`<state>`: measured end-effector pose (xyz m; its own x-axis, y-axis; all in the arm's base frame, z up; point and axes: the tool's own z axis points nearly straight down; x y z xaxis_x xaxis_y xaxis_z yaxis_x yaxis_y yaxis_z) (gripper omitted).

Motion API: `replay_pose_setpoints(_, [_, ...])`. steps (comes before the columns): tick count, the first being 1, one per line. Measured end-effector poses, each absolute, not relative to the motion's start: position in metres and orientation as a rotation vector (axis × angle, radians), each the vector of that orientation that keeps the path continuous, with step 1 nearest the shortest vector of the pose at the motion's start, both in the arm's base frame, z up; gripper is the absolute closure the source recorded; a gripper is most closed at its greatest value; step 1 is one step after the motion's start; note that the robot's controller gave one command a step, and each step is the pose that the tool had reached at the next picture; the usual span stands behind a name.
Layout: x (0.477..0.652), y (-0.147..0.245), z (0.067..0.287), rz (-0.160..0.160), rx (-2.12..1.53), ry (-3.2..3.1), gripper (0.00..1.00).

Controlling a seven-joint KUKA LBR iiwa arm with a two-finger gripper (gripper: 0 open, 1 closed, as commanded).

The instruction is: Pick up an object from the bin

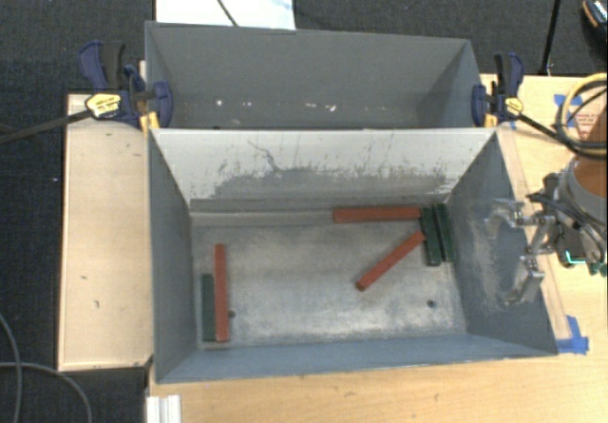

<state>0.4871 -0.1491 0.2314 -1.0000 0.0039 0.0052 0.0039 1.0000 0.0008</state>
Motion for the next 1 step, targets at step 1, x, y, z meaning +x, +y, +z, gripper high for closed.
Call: replay_pose_setpoints(1, [0.5387, -0.0532, 0.0664, -0.005, 0.339, -3.120, 0.00])
